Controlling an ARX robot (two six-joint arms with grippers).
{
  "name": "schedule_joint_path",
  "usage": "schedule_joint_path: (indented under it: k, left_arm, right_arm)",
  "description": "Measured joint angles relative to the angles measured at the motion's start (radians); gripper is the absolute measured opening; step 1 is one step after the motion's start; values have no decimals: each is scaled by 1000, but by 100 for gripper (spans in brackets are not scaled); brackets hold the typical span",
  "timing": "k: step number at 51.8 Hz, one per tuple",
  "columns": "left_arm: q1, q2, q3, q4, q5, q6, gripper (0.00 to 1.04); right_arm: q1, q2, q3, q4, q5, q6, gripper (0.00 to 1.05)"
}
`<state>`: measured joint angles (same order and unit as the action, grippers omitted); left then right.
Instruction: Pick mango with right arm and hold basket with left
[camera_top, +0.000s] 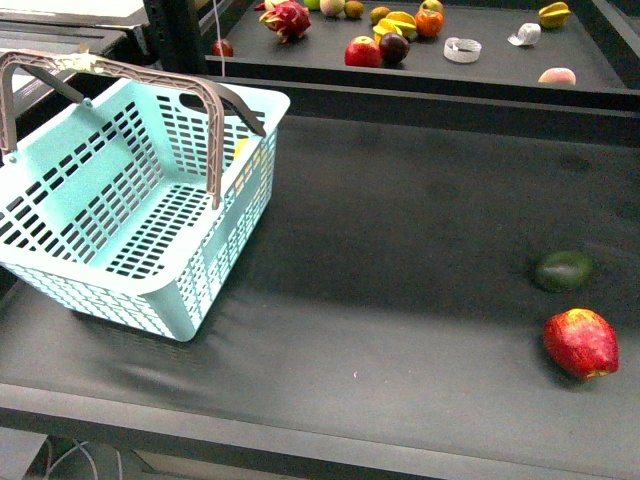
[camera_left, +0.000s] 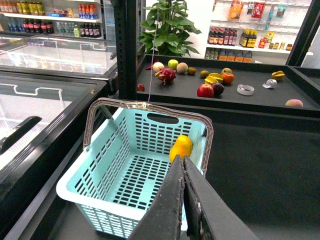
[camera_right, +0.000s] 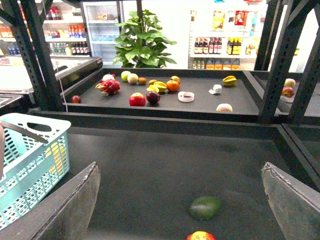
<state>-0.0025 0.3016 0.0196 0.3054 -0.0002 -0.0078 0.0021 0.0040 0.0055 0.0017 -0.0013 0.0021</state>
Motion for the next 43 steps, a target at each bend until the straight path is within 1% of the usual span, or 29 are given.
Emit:
schedule_joint_path:
  k: [20,23,24,28,43]
  left_arm:
    - [0,-129,0,-129,0,0,2]
    - [0,-233,0,-267,0,0,2]
    - [0,-256,0,-287,0,0,2]
    - [0,-293,0,-299,0,0,2]
    - [0,-296,0,-303,0,0,2]
  right_arm:
    - [0,0,0,0,0,0,96]
    - [0,0,0,0,0,0,96]
    - [0,0,0,0,0,0,96]
    - [0,0,0,0,0,0,96]
    - [0,0,0,0,0,0,96]
